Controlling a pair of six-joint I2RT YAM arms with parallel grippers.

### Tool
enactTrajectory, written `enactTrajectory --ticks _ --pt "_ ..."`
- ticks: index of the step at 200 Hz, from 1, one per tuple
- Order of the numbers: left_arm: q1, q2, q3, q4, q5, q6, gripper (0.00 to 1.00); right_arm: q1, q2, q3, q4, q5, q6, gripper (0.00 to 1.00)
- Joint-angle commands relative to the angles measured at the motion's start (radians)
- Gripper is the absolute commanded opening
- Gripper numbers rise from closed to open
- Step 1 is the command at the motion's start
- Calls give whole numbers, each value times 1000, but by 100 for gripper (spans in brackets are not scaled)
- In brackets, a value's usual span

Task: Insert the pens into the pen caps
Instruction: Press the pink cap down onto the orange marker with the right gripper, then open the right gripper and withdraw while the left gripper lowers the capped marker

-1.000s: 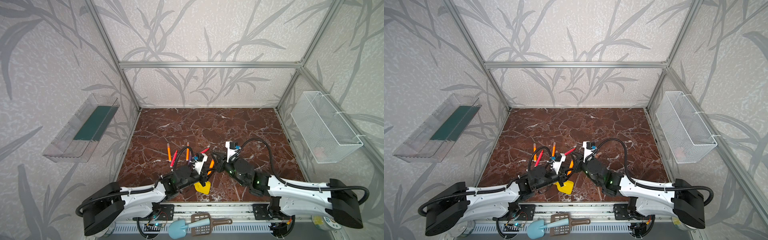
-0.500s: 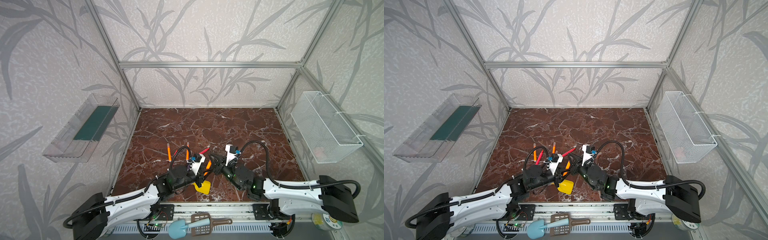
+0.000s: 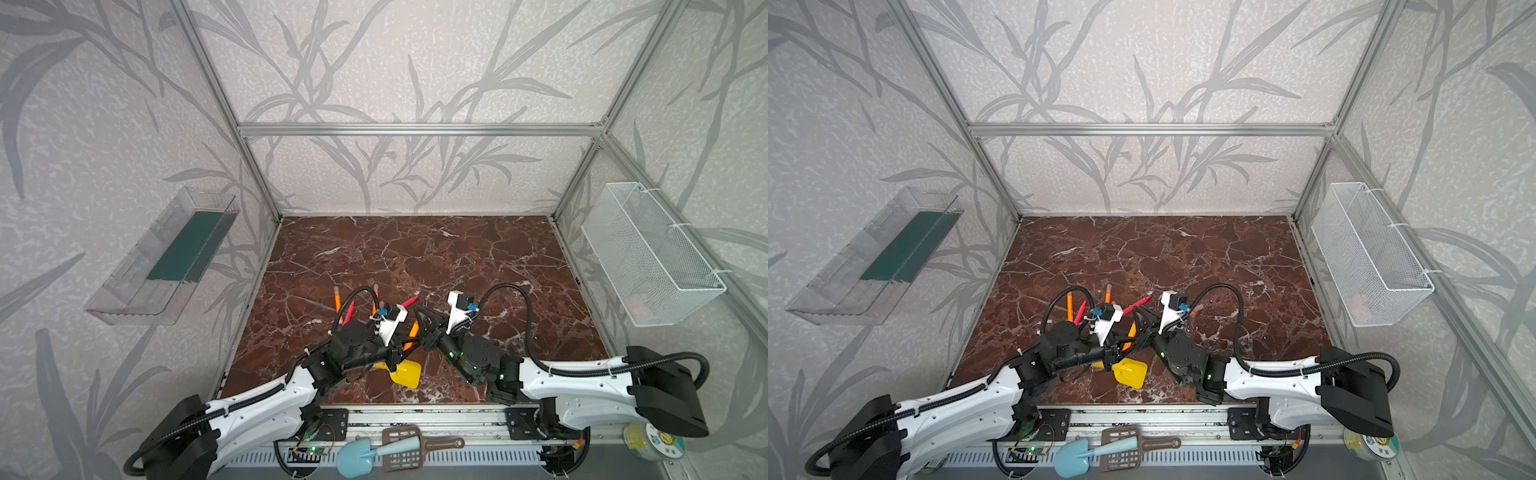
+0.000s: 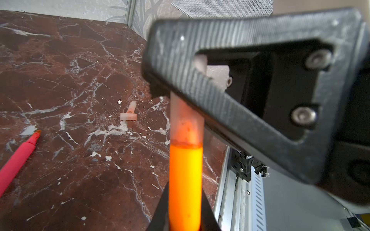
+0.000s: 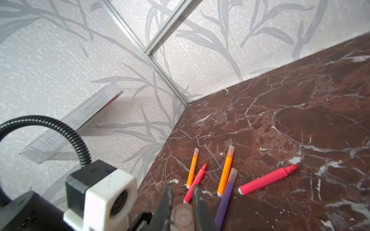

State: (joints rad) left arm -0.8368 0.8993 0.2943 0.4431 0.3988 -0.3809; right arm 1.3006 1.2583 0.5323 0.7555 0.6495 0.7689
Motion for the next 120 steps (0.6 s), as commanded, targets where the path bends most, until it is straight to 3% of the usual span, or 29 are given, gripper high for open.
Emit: enactTrajectory --ticks 1,43,87,120 --pt "66 -14 118 132 -338 -9 0 168 66 26 -262 -157 99 0" --pt "67 -29 116 118 -365 -15 0 187 92 32 -260 -80 144 0" --pt "66 -36 101 92 -313 -45 0 165 91 11 -172 -55 70 0" --pt "66 6 70 12 -292 -53 0 77 -55 11 -365 -56 62 55"
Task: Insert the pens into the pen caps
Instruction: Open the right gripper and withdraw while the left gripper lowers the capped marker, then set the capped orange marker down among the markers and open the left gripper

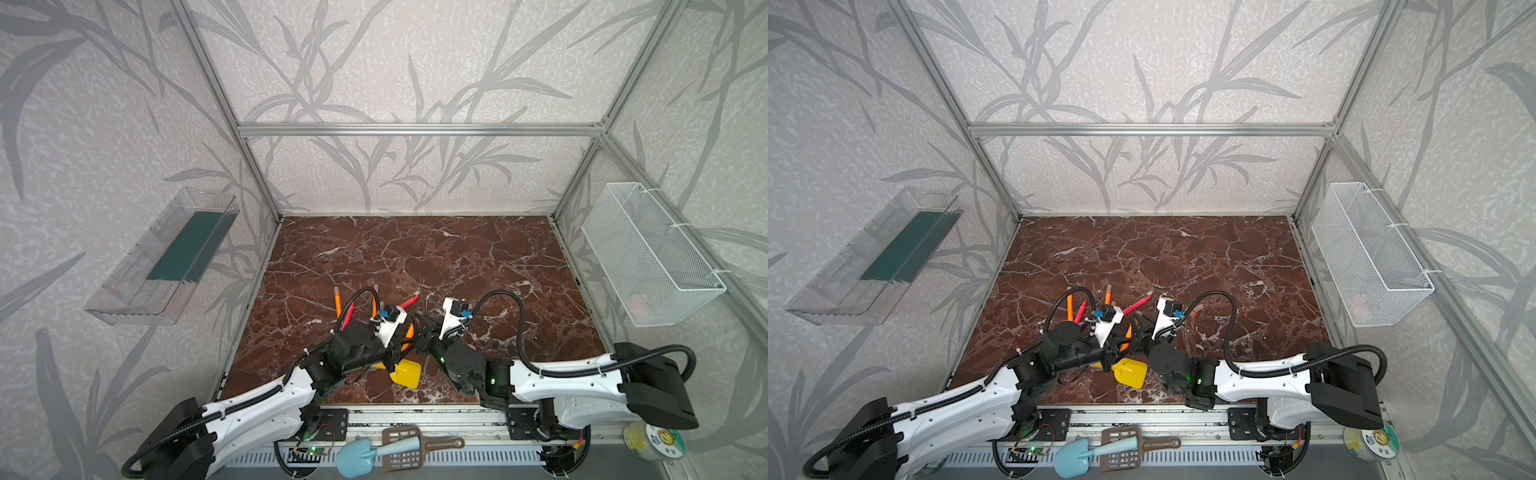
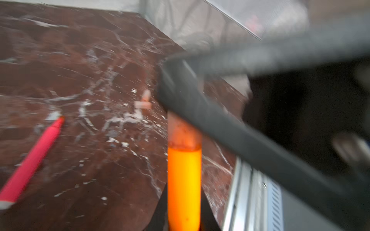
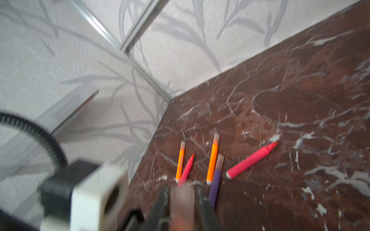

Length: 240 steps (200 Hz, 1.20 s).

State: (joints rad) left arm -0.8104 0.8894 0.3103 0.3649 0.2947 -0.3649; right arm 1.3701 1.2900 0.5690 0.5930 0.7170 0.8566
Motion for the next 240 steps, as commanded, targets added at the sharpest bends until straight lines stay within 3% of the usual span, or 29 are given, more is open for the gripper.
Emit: enactTrajectory --ticks 1,20,40,106,181,240 --pt "40 18 52 88 -189 -69 0 6 -93 -26 -211 -120 -28 56" --pt "40 54 24 48 -235 -77 0 -16 -220 -39 -343 -53 -50 74" --pt "40 76 0 28 -287 -94 0 -45 -357 -60 -468 1 -60 84" --pt "53 211 84 -188 -481 -177 0 -242 -677 -115 -785 32 -93 93" --pt "73 391 146 -211 -482 -217 0 -610 -624 -74 -863 -134 -213 95" --pt "87 495 185 -218 -497 -230 0 -749 -547 -88 -879 28 -315 95"
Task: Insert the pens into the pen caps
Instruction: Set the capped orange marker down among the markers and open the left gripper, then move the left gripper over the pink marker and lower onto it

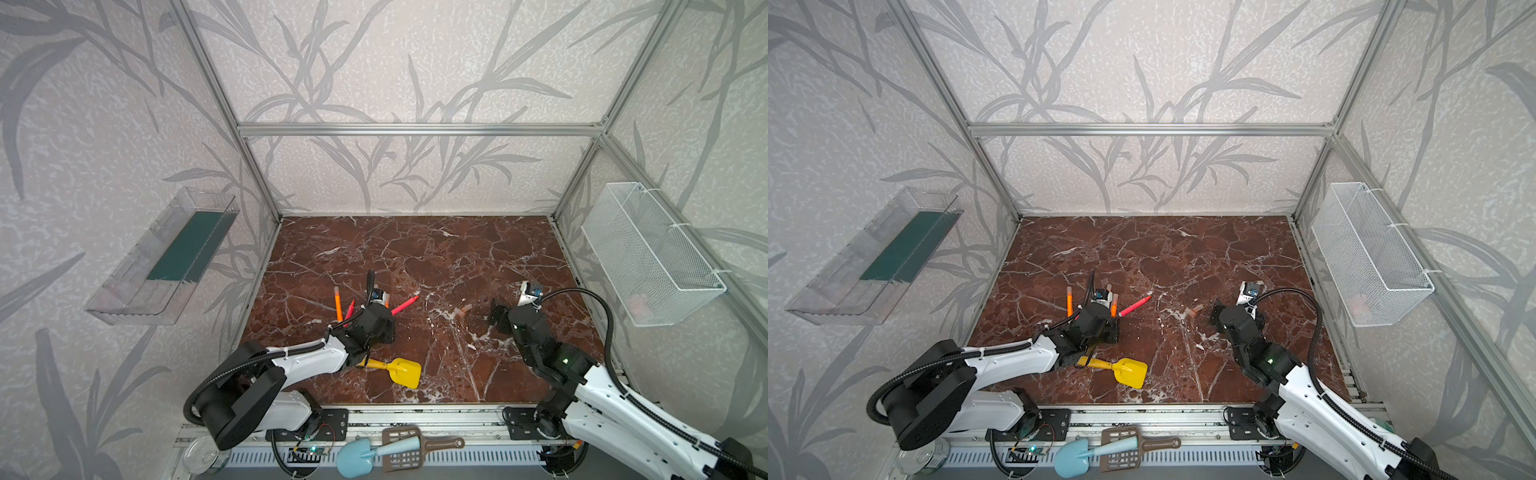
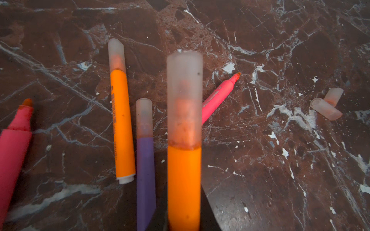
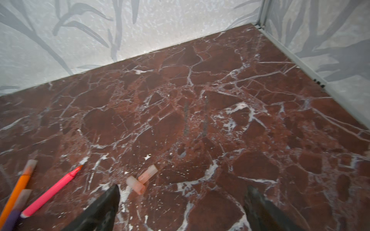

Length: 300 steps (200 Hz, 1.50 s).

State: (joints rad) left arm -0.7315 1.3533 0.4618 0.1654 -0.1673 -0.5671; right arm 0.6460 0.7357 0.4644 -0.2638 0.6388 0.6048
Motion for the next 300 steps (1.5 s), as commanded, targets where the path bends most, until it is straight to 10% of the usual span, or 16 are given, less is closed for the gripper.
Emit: enactTrajectory --ticks 1,107,300 --pt "9 33 35 -19 -35 -27 0 -26 7 16 -22 111 -65 95" --pt "13 167 142 -104 -55 -25 0 -96 24 -63 95 77 -120 95" --pt "15 -87 241 -271 -144 107 42 -110 12 -73 100 42 -118 95"
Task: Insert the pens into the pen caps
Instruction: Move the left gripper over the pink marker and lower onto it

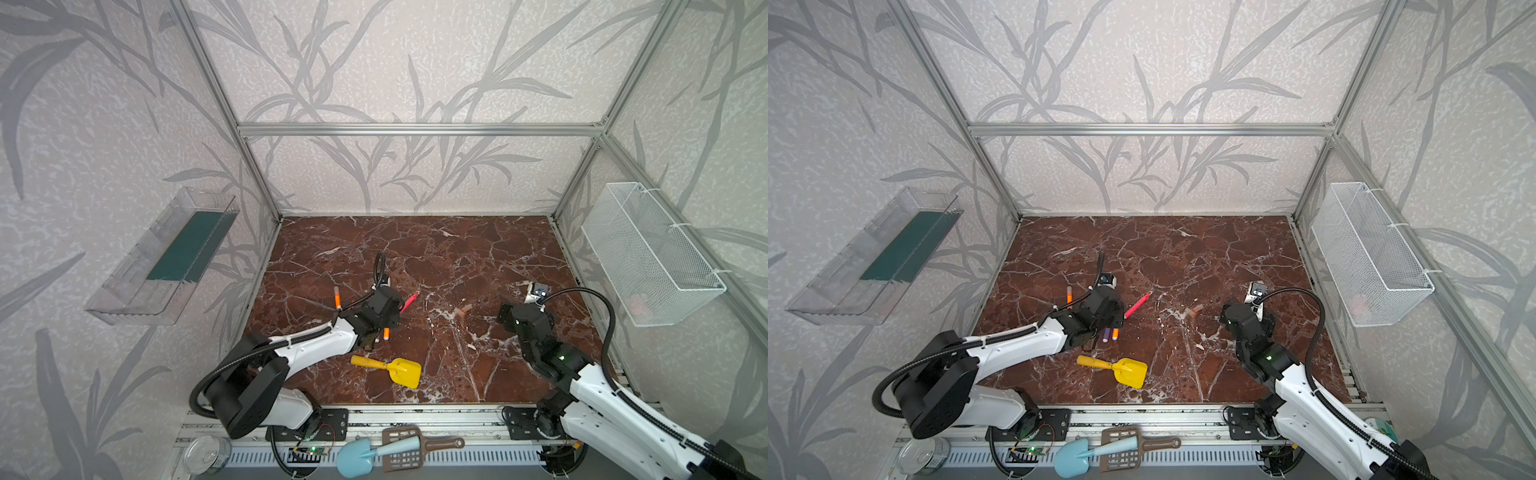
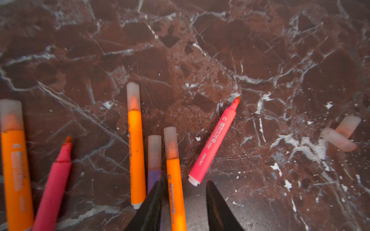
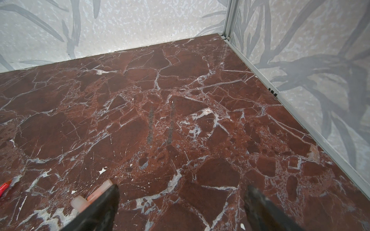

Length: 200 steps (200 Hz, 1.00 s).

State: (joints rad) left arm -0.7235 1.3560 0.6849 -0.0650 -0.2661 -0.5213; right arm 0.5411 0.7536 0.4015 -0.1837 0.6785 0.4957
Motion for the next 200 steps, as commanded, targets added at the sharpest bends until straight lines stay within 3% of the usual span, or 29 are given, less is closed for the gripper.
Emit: enactTrajectory --ticks 1,31,94,200 --pt "6 -94 18 -38 -42 64 43 -5 -5 -11 20 3 -9 95" --pt "4 -118 6 20 59 140 49 -10 -5 -13 27 -4 -9 95" --pt "5 92 75 65 184 192 53 -10 4 -15 39 -14 -12 95" --pt "6 381 255 -31 216 225 55 -14 5 -18 48 -27 -19 95"
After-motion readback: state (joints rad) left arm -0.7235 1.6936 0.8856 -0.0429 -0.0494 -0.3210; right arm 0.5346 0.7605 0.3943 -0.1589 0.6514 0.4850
